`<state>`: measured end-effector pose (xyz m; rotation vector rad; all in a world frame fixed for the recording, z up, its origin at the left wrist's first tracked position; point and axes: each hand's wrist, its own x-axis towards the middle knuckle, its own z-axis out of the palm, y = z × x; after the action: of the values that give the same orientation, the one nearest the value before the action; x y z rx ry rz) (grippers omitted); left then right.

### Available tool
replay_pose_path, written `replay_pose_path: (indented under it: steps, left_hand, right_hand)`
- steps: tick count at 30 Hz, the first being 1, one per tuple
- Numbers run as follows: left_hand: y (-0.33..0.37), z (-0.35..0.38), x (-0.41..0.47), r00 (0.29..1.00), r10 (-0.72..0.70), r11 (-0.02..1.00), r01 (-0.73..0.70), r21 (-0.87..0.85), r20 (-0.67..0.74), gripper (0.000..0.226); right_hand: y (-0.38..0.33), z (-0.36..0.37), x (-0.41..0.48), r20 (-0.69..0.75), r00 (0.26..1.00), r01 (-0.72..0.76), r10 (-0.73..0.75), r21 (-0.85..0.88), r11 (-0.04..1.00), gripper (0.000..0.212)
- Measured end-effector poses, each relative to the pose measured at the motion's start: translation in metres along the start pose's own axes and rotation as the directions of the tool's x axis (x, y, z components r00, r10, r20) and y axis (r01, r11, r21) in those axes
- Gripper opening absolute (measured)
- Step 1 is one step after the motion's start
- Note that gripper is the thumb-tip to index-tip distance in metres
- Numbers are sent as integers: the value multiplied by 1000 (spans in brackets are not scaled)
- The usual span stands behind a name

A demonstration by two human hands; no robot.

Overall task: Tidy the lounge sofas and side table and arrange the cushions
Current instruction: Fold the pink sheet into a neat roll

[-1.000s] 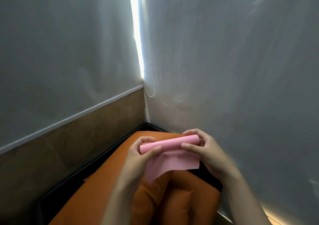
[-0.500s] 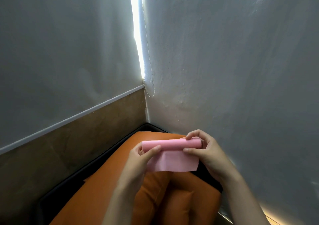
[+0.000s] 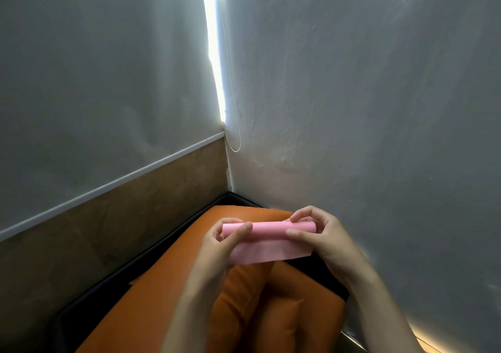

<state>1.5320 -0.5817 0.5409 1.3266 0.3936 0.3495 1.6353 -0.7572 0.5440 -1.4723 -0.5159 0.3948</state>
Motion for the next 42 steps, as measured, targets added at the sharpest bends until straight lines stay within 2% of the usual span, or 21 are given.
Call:
replay_pose_path:
  steps: [2,5,8,13,16,18,21,24,28,32,42]
  left_hand:
    - [-1,0,1,999,21,1000,-21,7,-26,25]
    - [-3,-3,0,999,39,999,-38,24,-26,31]
    - [-1,-4,0,998,34,999,-34,0,-45,38]
    - [5,2,-2,998,-52,979,43,-199,-39,42]
    - [4,1,-2,993,-81,990,70,-126,-90,45]
    - [2,0,-1,990,-79,991,65,-119,-120,37]
    - [2,-1,0,990,-57,986,35,-160,-132,32]
    - [3,0,0,991,-38,977,10,-211,-131,34]
    - [0,3,0,988,-49,967,10,-255,-146,34]
    - [-3,4,1,982,-103,963,59,-262,-159,24]
    - [-6,7,-1,973,-121,950,56,-306,-196,34]
  right_hand:
    - [1,1,1,8,1000,-8,7,8,1000,25]
    - [1,2,1,-2,999,-35,35,37,999,29]
    - [2,3,3,-28,998,-55,57,53,997,21]
    - [2,5,5,-37,999,-33,35,47,998,20]
    - [3,5,6,-12,1000,-19,19,26,999,21]
    - [5,7,6,-8,1000,-21,22,33,999,24]
    - [5,9,6,-19,998,-64,66,91,994,27]
    - [4,9,6,-41,994,-90,97,150,985,21]
    - [4,8,5,-76,994,-67,79,149,987,19]
    - [5,5,4,-77,994,-69,76,93,993,23]
    - [8,4,7,-151,979,-106,134,183,977,33]
